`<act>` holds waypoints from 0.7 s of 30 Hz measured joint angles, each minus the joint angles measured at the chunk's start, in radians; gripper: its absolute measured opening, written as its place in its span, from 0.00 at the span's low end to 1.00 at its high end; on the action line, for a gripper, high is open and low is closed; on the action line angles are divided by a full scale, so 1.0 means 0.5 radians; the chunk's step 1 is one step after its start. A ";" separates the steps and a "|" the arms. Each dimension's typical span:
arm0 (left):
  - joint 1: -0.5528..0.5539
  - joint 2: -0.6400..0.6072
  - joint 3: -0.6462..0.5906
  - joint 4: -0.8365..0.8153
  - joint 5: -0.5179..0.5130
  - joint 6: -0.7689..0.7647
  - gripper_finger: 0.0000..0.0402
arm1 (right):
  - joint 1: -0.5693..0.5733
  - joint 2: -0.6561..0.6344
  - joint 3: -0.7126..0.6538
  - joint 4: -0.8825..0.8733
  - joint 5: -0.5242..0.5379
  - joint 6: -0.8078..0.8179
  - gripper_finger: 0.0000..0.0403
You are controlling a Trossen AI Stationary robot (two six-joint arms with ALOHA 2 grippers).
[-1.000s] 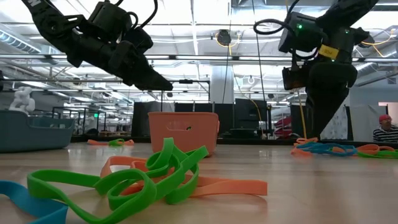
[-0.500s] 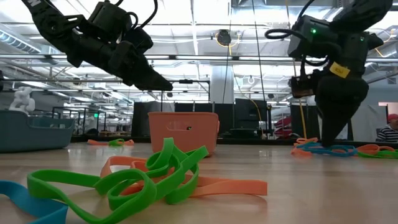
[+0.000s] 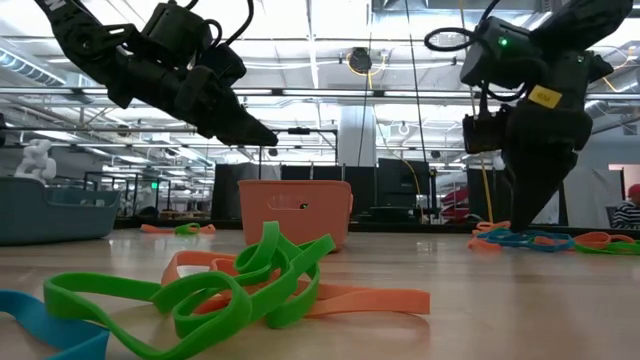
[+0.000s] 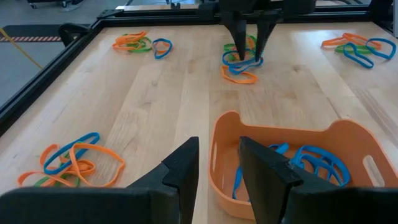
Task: Sort rubber bands into baskets
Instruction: Put the blue rubber band into the orange bin
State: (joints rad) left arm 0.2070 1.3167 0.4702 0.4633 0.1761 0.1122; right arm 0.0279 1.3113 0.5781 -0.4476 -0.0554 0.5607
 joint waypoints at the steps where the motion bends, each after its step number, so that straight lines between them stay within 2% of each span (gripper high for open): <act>1: 0.000 0.000 0.000 -0.001 0.000 0.000 0.30 | 0.014 0.000 0.000 0.016 0.000 0.001 0.30; 8: 0.000 0.000 0.000 -0.002 0.000 0.000 0.30 | 0.101 0.000 0.000 0.053 0.026 0.039 0.30; 13: 0.000 0.000 0.000 -0.002 0.000 0.000 0.30 | 0.130 0.000 0.000 0.050 0.214 0.065 0.30; 21: 0.000 0.000 -0.001 -0.002 0.000 0.000 0.30 | 0.188 0.002 -0.001 0.022 0.243 0.114 0.30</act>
State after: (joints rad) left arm 0.2070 1.3167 0.4698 0.4625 0.1761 0.1120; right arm 0.1217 1.3125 0.5777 -0.4367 0.0660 0.6176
